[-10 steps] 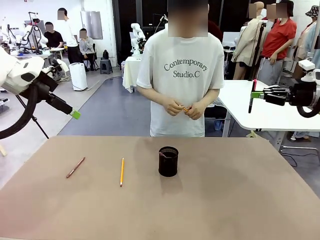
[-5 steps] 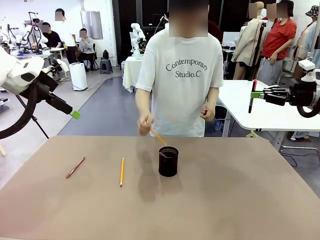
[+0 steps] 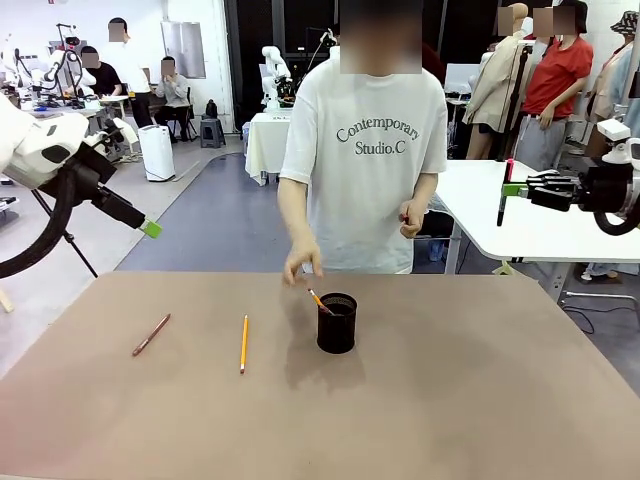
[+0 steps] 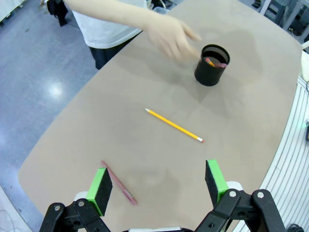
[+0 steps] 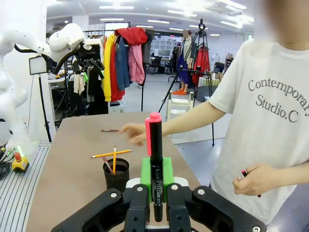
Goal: Place the pens into the pen holder.
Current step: Pick up a writing instrument from the table and place it into the Pen holder.
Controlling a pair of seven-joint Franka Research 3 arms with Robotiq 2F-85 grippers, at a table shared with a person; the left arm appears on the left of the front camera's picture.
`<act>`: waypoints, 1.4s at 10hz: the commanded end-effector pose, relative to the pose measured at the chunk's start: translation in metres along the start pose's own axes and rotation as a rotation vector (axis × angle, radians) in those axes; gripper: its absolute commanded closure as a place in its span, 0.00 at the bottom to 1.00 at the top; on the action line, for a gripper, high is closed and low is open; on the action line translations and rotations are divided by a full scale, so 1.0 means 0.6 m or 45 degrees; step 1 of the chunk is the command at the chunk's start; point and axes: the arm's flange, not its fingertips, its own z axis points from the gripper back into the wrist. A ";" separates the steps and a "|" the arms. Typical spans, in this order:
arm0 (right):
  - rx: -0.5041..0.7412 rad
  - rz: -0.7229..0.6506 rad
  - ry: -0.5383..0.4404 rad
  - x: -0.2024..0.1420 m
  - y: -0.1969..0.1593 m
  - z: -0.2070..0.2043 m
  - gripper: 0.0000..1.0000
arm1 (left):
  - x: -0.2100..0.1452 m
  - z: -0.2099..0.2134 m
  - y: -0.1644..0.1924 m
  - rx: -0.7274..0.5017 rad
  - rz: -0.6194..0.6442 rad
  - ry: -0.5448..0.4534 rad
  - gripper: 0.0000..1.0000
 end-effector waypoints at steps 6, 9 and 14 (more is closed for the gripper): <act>0.014 0.004 0.001 0.003 0.001 0.001 1.00 | -0.002 0.002 -0.001 -0.001 -0.001 -0.010 0.00; 0.014 0.004 0.001 0.003 0.001 0.001 1.00 | -0.002 0.002 -0.001 -0.001 -0.001 -0.010 0.00; 0.014 0.004 0.001 0.003 0.001 0.001 1.00 | -0.002 0.002 -0.001 -0.001 -0.001 -0.010 0.00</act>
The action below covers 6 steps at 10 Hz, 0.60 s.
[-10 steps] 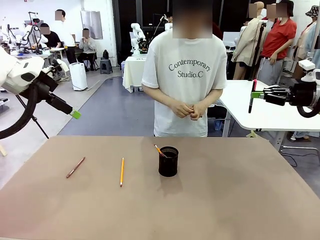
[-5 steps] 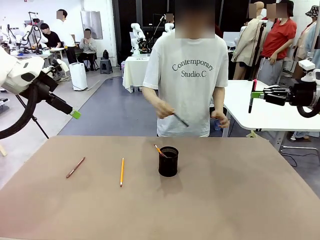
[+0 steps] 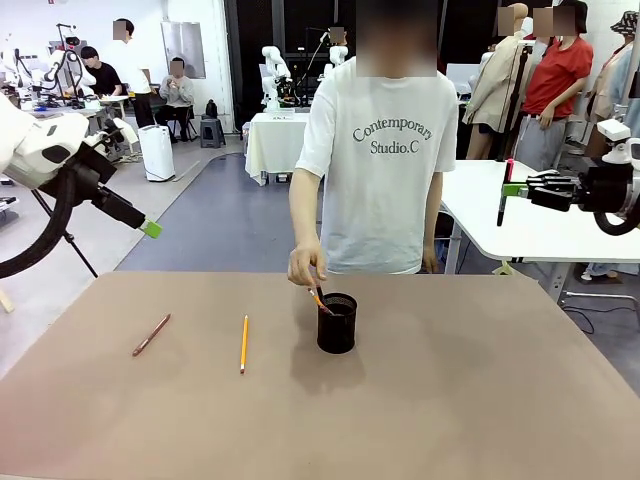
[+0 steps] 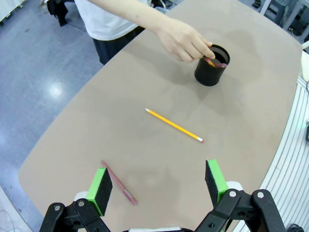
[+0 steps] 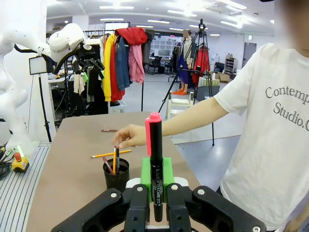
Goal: Place the pens into the pen holder.
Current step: Pick up a writing instrument from the table and place it into the Pen holder.
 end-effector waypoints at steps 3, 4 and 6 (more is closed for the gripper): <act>0.014 0.004 0.001 0.003 0.001 0.001 1.00 | -0.002 0.002 -0.001 -0.002 -0.001 -0.010 0.00; 0.014 0.004 0.001 0.003 0.001 0.001 1.00 | -0.002 0.002 -0.001 -0.002 -0.001 -0.010 0.00; 0.014 0.004 0.001 0.003 0.001 0.001 1.00 | -0.002 0.002 -0.001 -0.002 -0.001 -0.010 0.00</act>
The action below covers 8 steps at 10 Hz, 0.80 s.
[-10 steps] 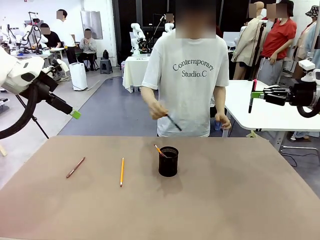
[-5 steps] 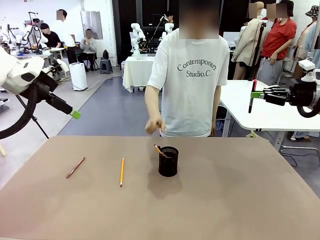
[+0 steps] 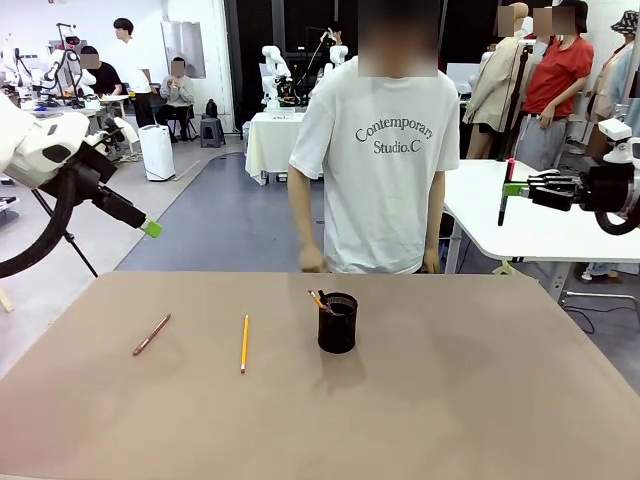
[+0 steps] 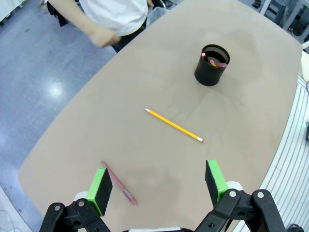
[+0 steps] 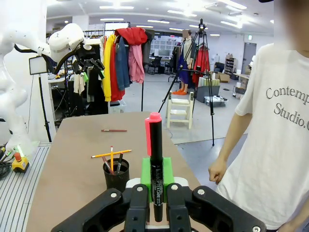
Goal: Place the pens into the pen holder.
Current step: Pick up a writing instrument from the table and place it into the Pen holder.
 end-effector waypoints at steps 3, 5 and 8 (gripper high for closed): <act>0.014 0.004 0.001 0.003 0.001 0.001 1.00 | -0.002 0.002 -0.001 -0.001 -0.001 -0.010 0.00; 0.014 0.004 0.001 0.003 0.001 0.001 1.00 | -0.002 0.002 -0.001 -0.001 -0.001 -0.010 0.00; 0.000 0.000 0.000 0.000 0.000 0.000 1.00 | -0.002 0.002 -0.001 -0.001 -0.001 -0.010 0.00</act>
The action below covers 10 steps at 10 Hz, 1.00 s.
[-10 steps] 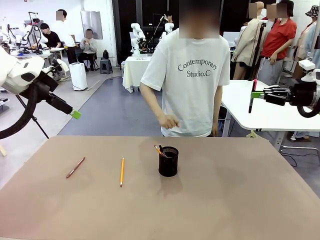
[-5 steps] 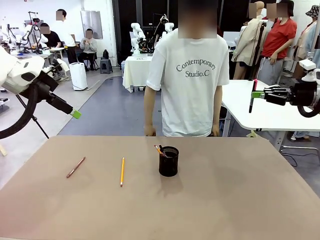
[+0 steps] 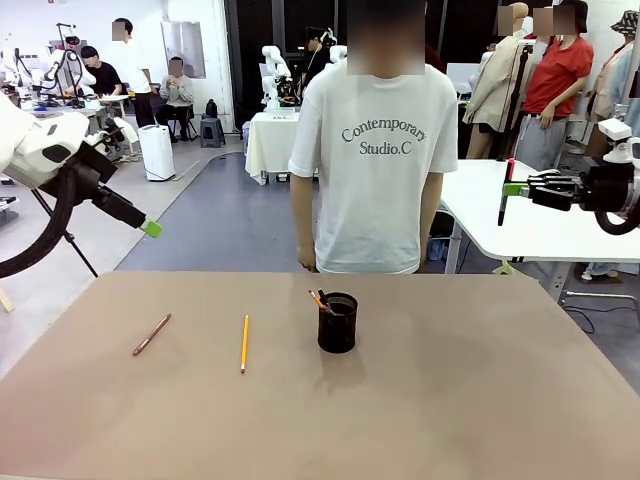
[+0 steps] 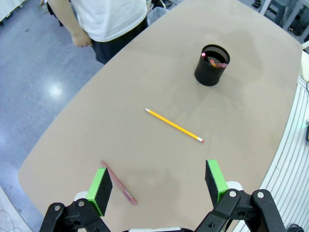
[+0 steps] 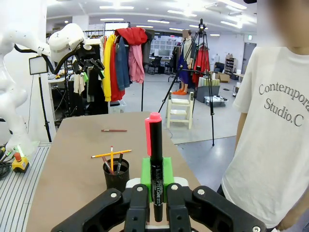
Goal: Place the pens into the pen holder.
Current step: Pick up a writing instrument from the table and place it into the Pen holder.
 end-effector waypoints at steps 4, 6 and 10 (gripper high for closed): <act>0.030 -0.003 -0.053 -0.013 0.039 -0.088 1.00 | -0.002 0.002 -0.001 -0.001 -0.001 -0.010 0.00; 0.017 -0.019 -0.038 -0.030 0.064 -0.138 1.00 | -0.002 0.002 -0.001 -0.001 -0.001 -0.010 0.00; -0.012 -0.043 -0.041 -0.071 0.107 -0.235 1.00 | -0.002 0.002 -0.001 -0.001 -0.001 -0.010 0.00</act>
